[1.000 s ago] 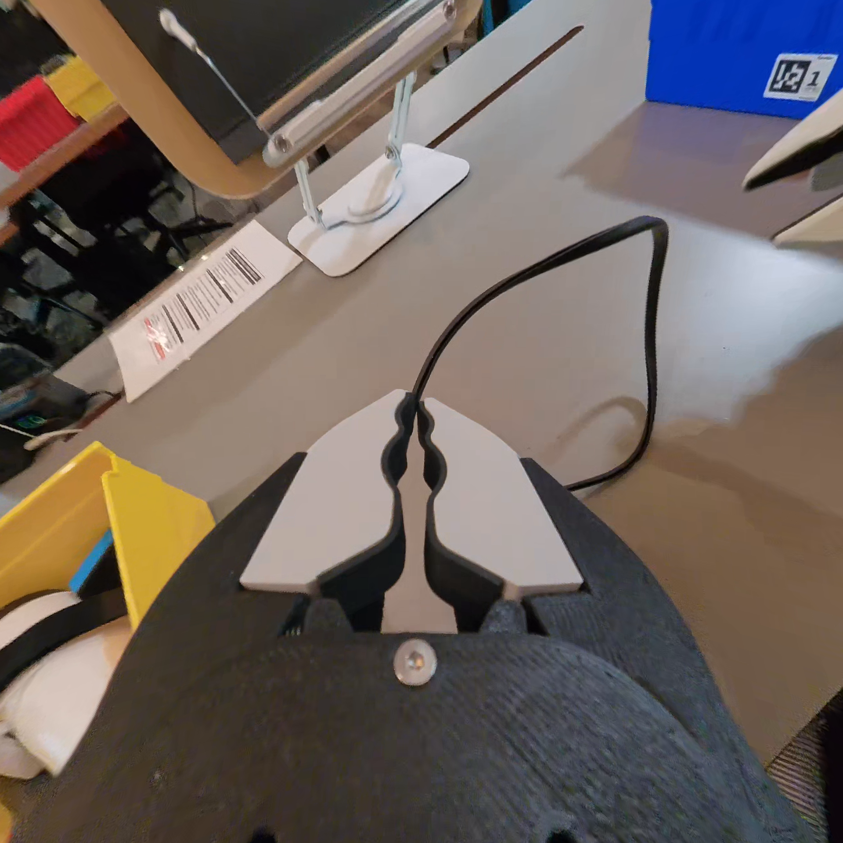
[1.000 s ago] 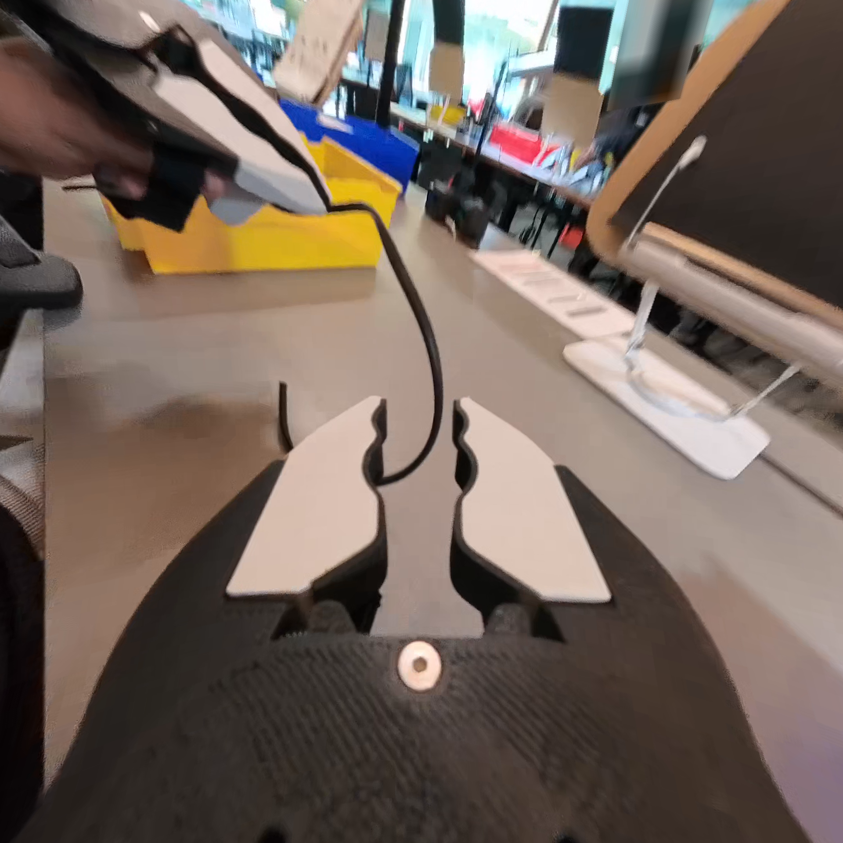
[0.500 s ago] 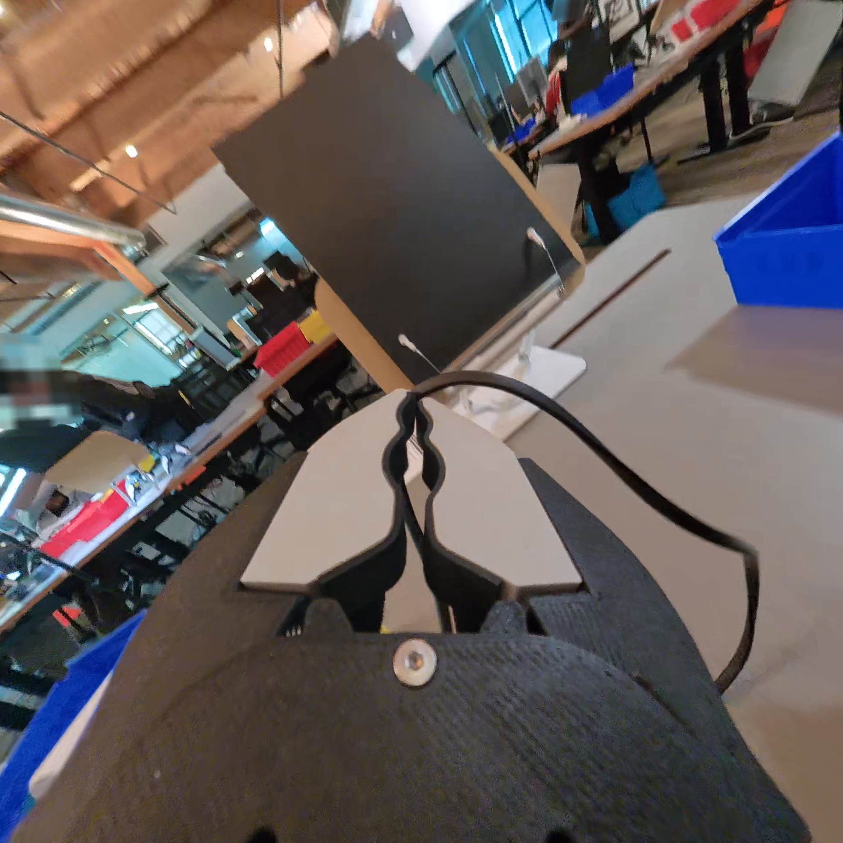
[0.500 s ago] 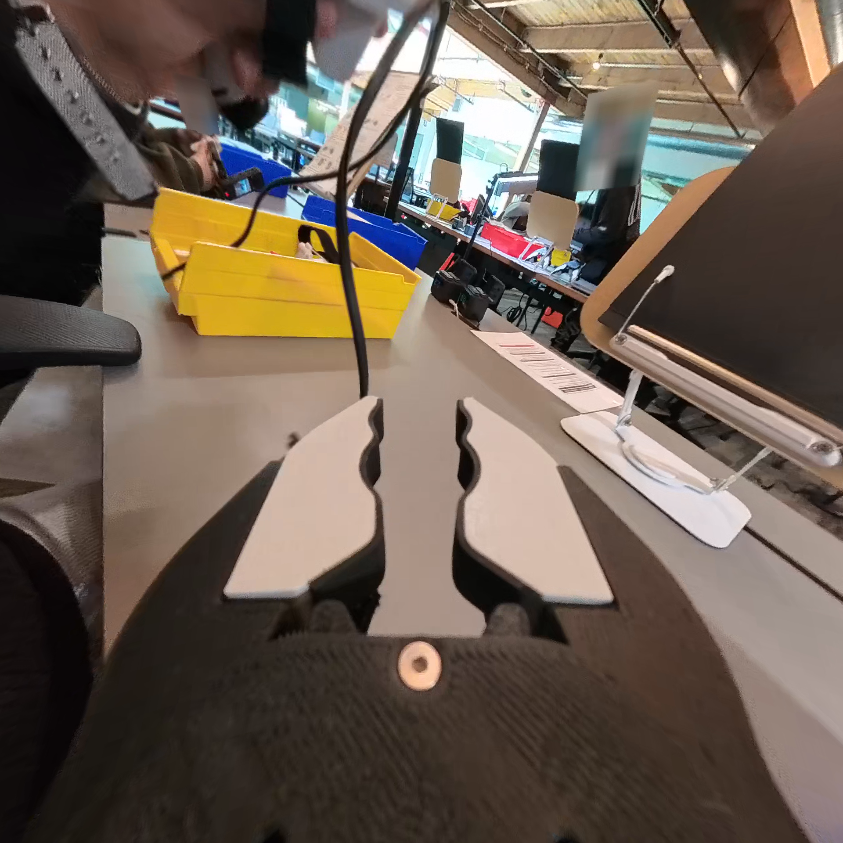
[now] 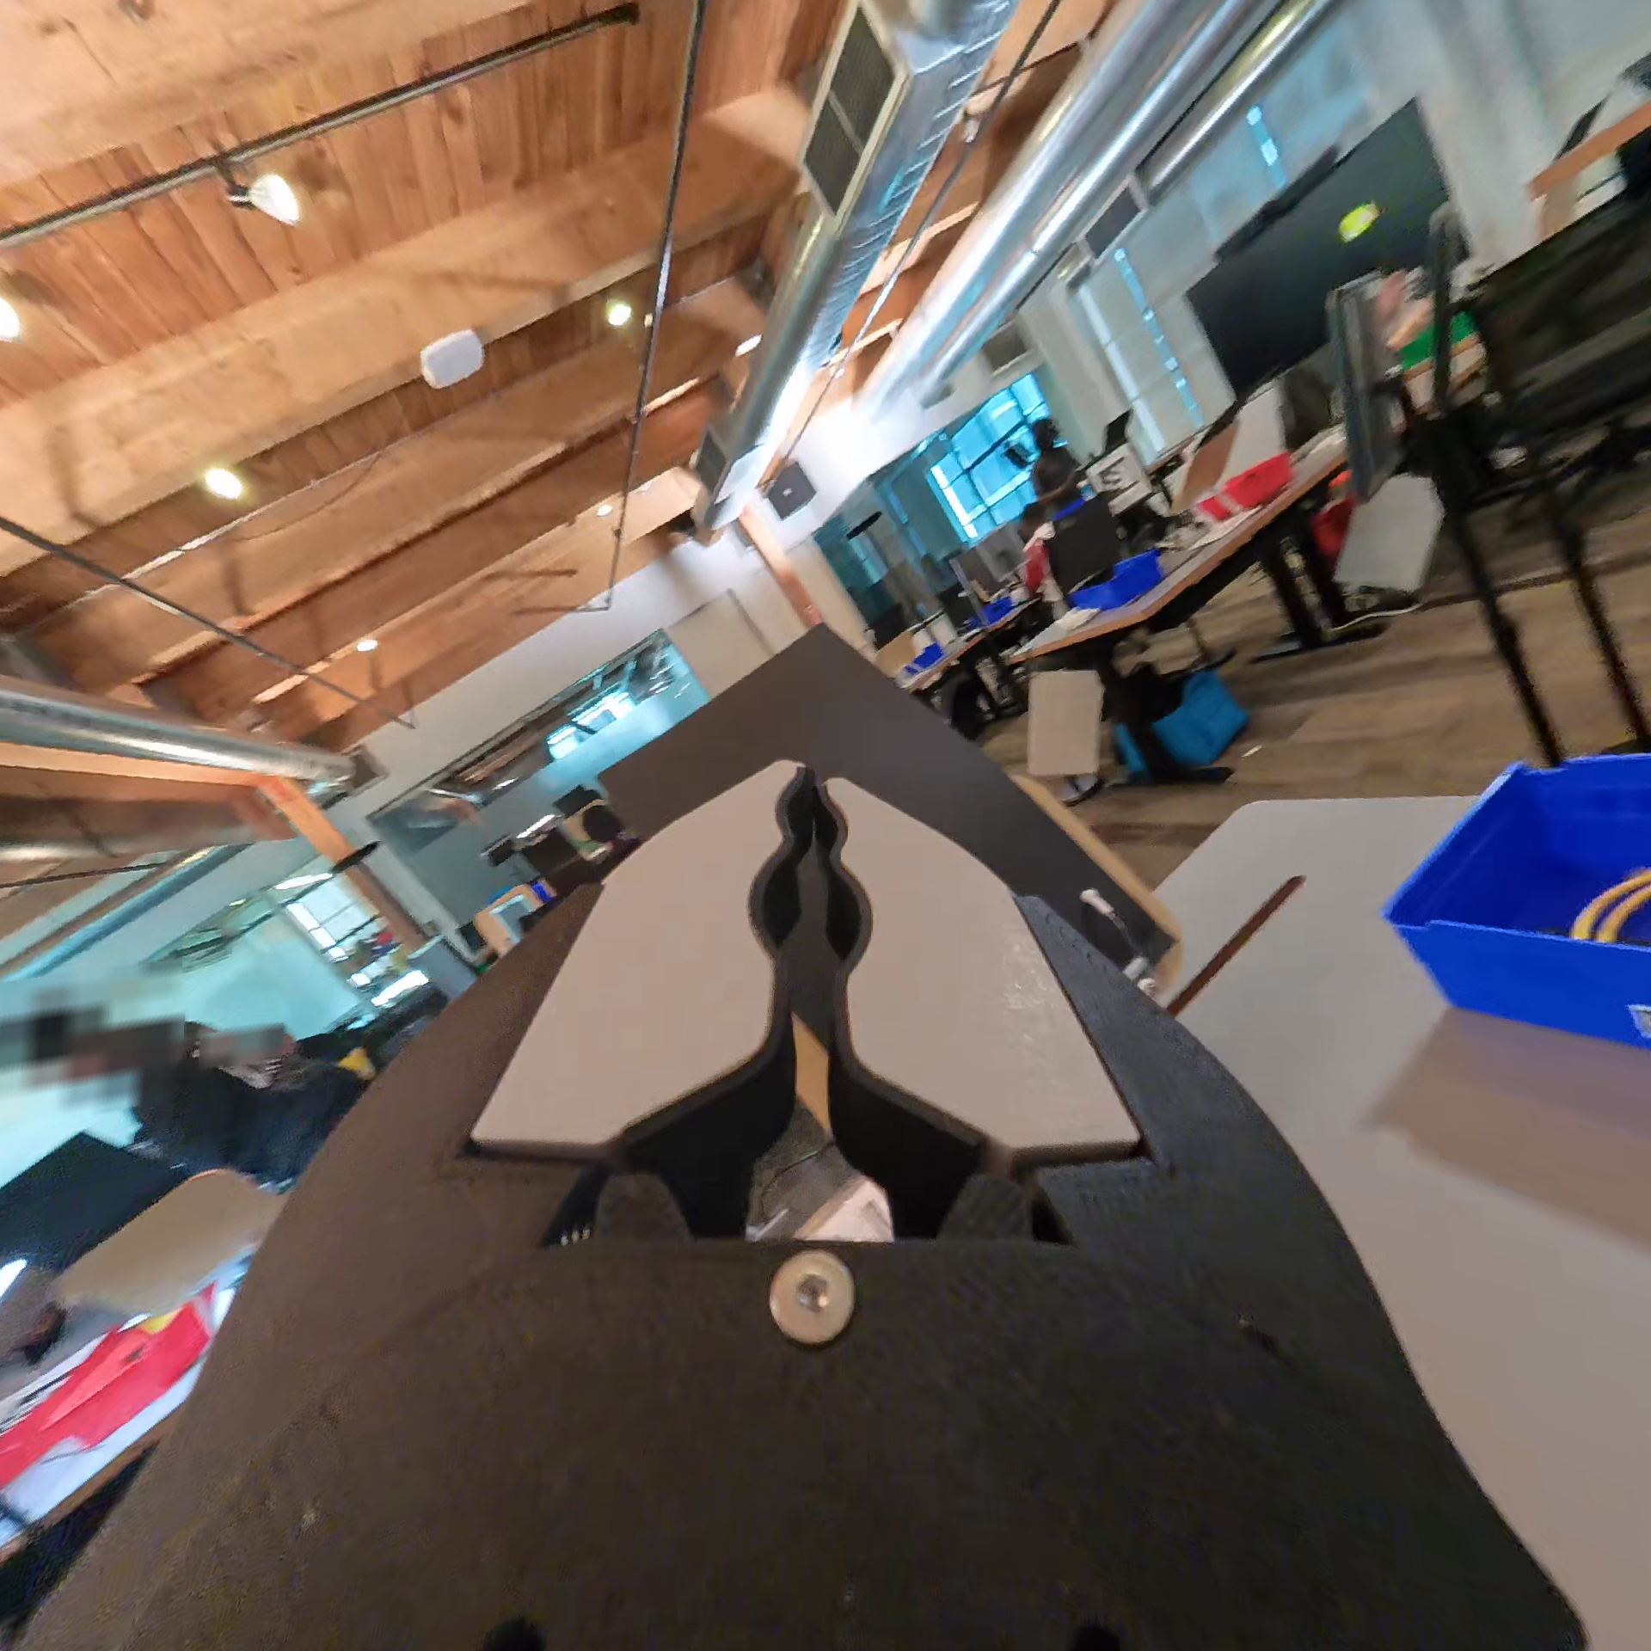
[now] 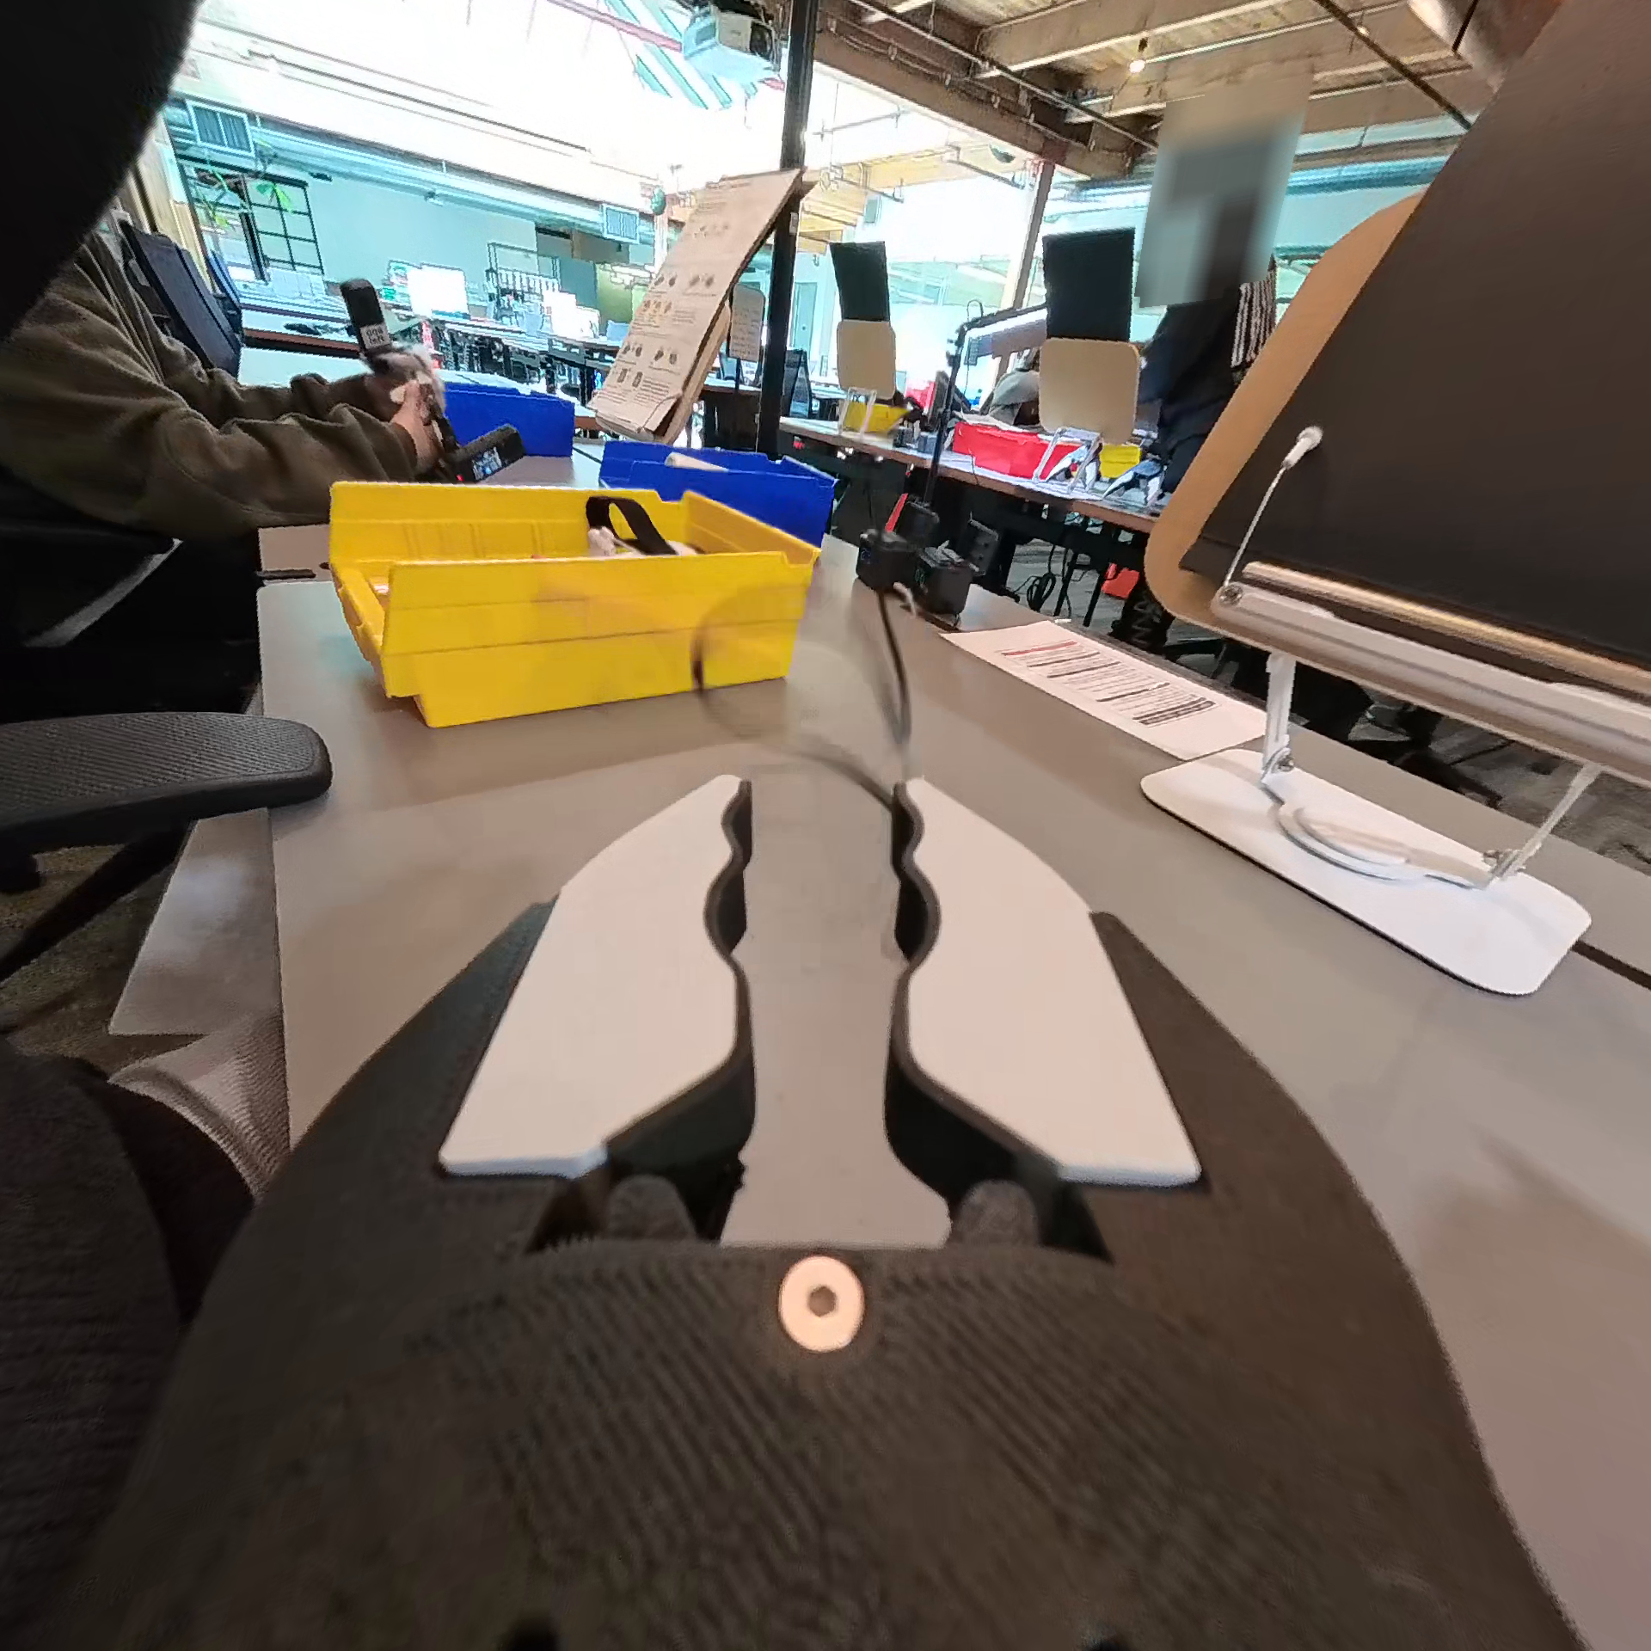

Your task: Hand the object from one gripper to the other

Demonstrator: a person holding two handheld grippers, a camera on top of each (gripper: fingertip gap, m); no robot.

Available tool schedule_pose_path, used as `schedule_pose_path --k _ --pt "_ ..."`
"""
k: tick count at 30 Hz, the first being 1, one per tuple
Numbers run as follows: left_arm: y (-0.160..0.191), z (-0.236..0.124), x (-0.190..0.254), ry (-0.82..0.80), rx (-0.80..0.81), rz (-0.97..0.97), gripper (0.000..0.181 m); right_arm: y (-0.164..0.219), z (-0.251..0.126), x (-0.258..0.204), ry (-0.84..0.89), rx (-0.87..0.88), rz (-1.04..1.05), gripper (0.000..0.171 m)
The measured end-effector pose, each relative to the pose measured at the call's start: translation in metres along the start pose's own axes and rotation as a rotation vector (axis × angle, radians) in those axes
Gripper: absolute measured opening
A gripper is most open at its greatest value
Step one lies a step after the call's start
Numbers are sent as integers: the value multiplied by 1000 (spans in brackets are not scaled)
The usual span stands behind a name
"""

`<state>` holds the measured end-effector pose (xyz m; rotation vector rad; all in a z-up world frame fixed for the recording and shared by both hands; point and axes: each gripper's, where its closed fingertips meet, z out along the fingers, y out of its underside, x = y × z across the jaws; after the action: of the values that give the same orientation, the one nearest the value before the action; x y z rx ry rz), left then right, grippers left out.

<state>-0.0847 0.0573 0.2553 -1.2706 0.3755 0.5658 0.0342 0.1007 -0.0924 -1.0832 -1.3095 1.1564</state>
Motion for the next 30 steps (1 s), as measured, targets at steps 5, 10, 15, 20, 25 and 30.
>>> schedule_pose_path --k 5,10,15,20,25,30 --pt "32 6 42 72 -51 -13 1 -6 -5 5 17 25 -13 30" --pt "121 -4 79 177 -278 -149 1 -3 -6 8 19 15 0 30" --pt "250 -28 111 277 -591 -459 29 10 1 5 -8 -29 28 30" --pt "377 -51 160 316 -941 -662 101 18 5 2 -30 -58 49 29" --pt "454 -63 183 306 -1215 -485 131 22 5 4 -34 -75 44 29" --pt "477 -61 202 342 -1265 -541 115 25 4 10 -37 -83 68 29"
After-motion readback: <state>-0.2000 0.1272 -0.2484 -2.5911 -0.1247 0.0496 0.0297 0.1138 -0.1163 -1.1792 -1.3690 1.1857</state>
